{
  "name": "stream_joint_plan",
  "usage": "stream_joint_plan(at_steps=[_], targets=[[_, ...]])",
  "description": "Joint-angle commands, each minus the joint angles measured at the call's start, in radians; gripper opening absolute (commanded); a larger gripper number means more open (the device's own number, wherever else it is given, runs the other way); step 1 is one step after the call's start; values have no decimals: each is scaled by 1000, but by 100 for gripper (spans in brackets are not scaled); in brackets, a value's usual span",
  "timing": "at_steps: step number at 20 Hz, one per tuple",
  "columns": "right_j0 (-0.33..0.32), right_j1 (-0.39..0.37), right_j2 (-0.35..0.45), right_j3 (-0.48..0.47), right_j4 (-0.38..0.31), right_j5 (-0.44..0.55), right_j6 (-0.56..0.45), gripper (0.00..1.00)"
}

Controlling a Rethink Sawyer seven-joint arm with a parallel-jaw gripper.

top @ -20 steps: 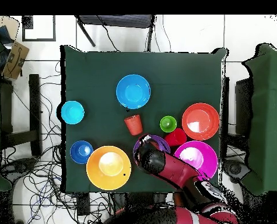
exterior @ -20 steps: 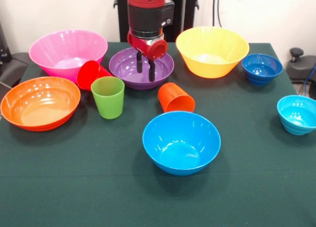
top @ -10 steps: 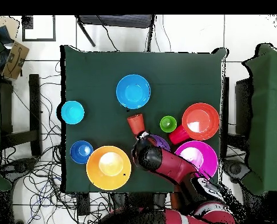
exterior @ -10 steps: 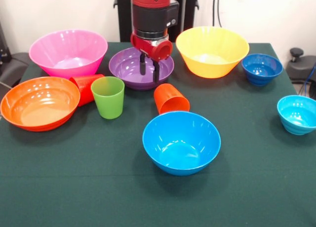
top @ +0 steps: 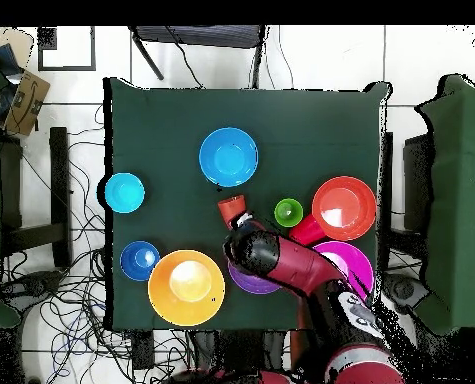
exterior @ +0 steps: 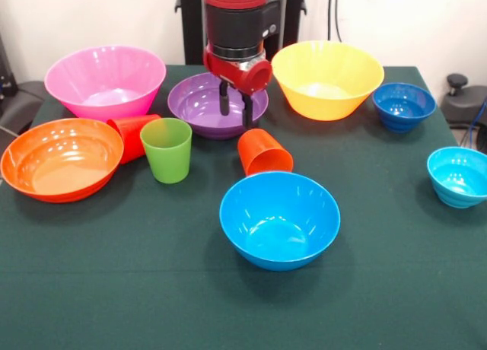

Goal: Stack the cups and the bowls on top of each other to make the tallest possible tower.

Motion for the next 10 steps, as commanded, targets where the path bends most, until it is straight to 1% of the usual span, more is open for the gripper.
stream_joint_plan(at_steps=[1, 3, 5, 10], targets=[[31, 23, 70, -121, -74, 85, -35, 100], [36, 34, 66, -118, -85, 60, -24, 100], [56, 48, 39, -124, -94, 44, -13, 100], [99, 80, -25, -136, -116, 43, 3, 100]])
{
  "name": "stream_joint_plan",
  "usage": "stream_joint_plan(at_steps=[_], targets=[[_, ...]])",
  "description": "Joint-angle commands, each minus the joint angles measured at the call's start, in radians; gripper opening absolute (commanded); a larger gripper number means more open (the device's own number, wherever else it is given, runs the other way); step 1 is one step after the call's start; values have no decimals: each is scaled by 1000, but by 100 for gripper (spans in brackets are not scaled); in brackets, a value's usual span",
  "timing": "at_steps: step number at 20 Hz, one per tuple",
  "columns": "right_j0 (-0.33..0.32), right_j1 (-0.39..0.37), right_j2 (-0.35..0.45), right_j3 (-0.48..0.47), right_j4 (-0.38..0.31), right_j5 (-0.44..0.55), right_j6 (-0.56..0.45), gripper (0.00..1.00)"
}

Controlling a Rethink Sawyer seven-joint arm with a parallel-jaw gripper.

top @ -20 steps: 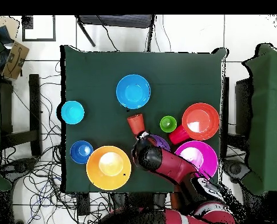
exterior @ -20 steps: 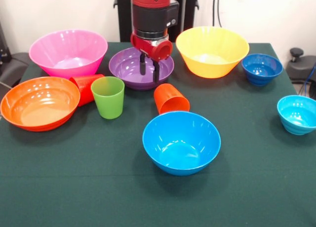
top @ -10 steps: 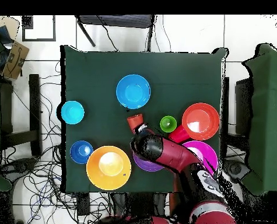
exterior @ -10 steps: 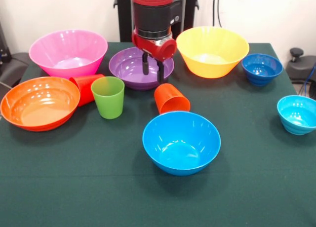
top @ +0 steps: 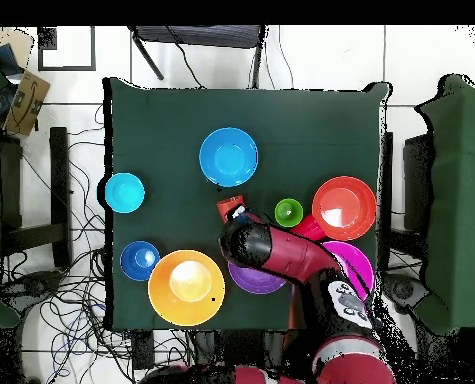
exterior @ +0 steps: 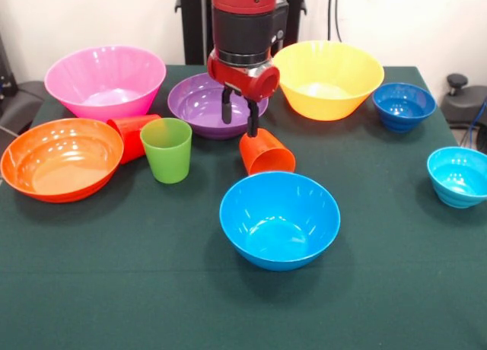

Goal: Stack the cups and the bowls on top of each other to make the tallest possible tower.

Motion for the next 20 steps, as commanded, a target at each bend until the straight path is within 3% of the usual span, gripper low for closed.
stream_joint_plan(at_steps=[1, 10, 20], targets=[[56, 68, -9, -78, -79, 38, 2, 100], [99, 71, -63, -85, -72, 89, 23, 100], [25, 74, 1, -20, -88, 51, -4, 100]])
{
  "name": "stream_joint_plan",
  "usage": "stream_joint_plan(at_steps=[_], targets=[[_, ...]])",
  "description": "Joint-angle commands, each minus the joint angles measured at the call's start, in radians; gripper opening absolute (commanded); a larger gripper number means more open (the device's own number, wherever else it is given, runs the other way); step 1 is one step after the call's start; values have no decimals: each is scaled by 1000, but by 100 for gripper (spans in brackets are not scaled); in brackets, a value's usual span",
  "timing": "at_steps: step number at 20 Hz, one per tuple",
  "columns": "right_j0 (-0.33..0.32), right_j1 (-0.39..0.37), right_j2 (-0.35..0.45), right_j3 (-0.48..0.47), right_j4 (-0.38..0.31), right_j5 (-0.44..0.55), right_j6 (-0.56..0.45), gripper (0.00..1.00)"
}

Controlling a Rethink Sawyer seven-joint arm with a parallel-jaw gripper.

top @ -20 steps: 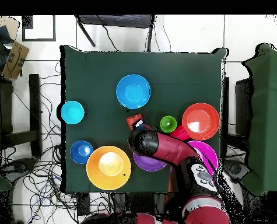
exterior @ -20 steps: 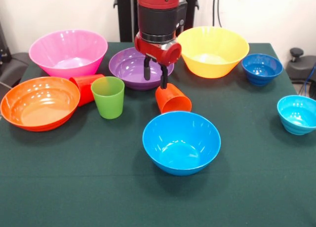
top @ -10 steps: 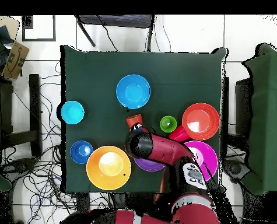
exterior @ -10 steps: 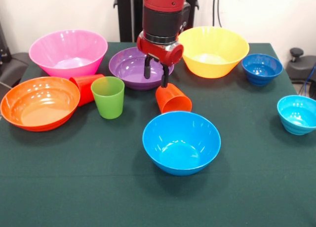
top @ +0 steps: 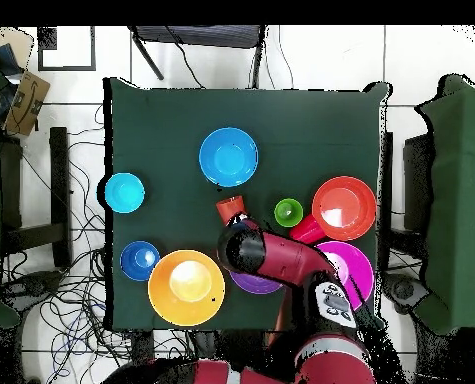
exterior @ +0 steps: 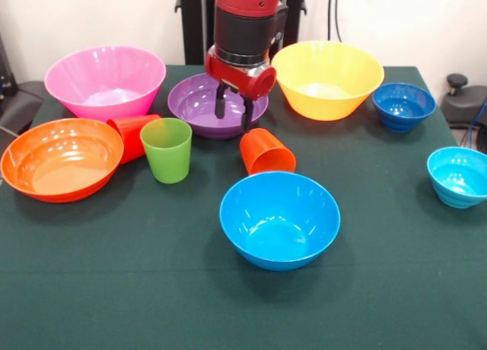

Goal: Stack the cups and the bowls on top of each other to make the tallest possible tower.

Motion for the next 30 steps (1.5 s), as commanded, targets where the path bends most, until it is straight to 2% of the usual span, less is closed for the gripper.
stream_joint_plan(at_steps=[1, 5, 10, 19, 26, 30], targets=[[-44, 49, 94, 6, -67, 34, 0, 100], [-47, 66, 88, 29, -88, -26, 22, 100], [-69, 66, 80, 68, -113, -27, 29, 100], [-96, 87, 112, 116, -88, -55, 81, 100], [-117, 119, 127, 132, -128, -222, 105, 100], [-144, 122, 156, 139, -146, -269, 109, 100]])
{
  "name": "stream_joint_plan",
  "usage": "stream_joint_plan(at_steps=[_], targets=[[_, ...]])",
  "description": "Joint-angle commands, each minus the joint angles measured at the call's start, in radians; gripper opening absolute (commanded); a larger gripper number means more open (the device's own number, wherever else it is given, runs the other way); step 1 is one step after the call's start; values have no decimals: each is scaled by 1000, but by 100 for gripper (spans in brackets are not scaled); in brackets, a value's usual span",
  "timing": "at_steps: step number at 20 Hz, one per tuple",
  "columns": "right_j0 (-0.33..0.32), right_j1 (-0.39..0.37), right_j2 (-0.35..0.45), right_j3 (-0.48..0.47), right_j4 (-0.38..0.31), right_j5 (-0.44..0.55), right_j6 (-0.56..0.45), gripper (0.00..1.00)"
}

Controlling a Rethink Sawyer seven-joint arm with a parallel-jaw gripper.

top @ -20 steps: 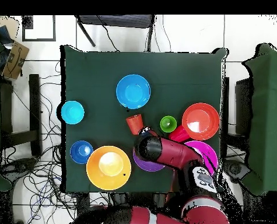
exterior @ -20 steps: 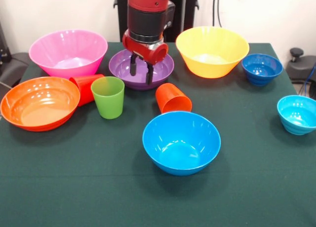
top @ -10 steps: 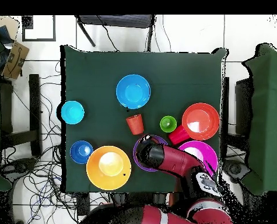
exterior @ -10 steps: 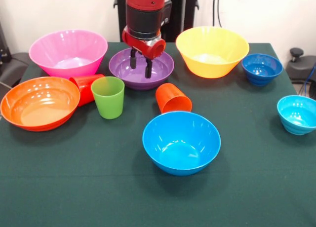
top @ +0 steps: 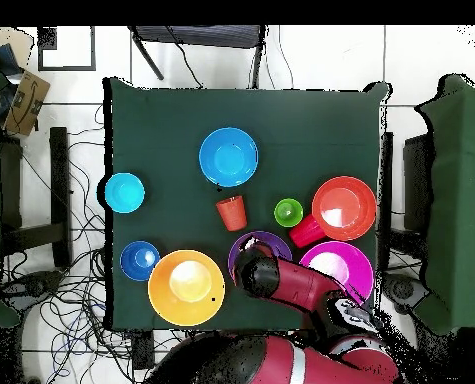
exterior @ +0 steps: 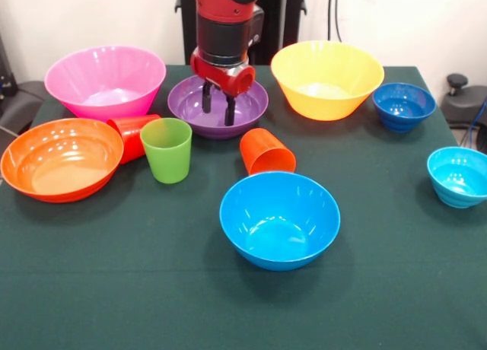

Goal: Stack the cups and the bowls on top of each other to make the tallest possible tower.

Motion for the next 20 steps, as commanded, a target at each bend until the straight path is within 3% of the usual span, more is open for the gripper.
stream_joint_plan(at_steps=[1, 12, 20], targets=[[-28, 55, 131, 39, -64, -125, 111, 100], [-5, 25, 136, 67, -49, -125, 120, 100], [23, -22, 109, 53, -20, -7, 85, 100]])
